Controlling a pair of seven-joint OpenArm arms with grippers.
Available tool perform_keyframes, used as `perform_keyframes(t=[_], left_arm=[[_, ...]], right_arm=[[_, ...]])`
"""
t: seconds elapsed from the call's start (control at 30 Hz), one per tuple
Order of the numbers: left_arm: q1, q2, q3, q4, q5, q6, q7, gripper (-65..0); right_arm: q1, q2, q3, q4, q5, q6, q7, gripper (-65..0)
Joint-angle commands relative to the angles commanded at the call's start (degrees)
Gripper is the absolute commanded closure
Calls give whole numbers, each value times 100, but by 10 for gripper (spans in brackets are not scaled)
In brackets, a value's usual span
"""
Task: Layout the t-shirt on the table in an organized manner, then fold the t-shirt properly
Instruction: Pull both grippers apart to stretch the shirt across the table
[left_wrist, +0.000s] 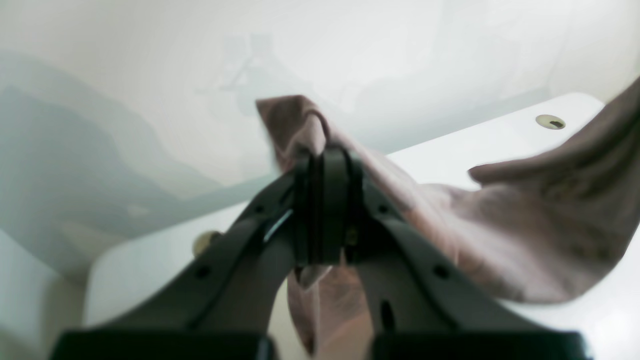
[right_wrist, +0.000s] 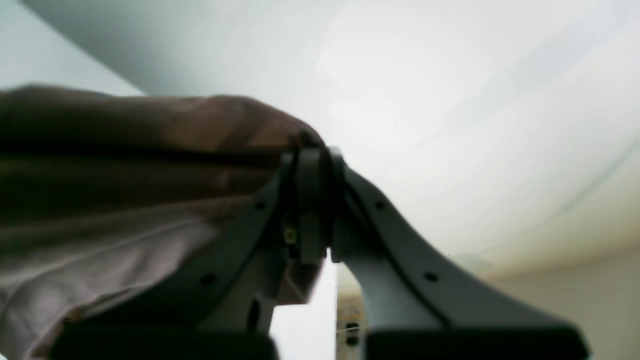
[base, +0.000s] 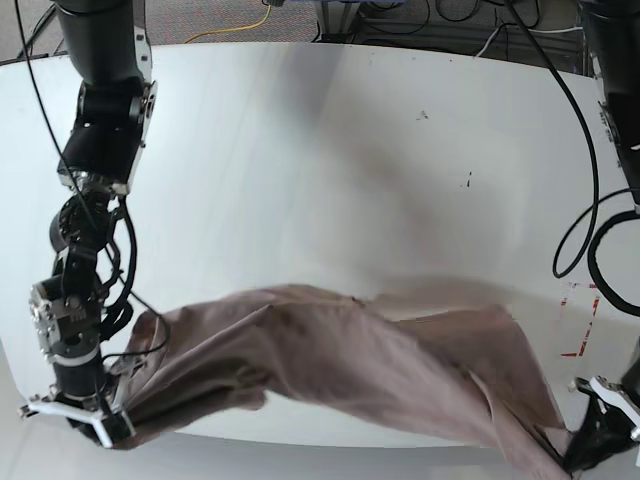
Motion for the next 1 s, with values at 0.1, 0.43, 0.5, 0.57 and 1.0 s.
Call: perform_keyframes(t=[0.1,0.43,0.5,0.57,1.0], left_arm=[[-237,-35,-123,-149,0,0,0,-8],[-826,-167,-290,-703,-35,0,53,-10],[-835,-167,-290,-721,-141,0,132,-10],[-835,-167,-290,-721,-246,0,176,-10],[220,-158,-519,-686,-993,0,448,-10]], right_arm=[[193,202,-26,-193,0,105,0,-5],[695,360,-18,-527,-9,369,-9,-6],[677,413,-26,-484,-9,387,-18,-6],[659,413,-26,-475,-9,387,-18,-6],[-712,404,35,316,-9,369,-35,-6]])
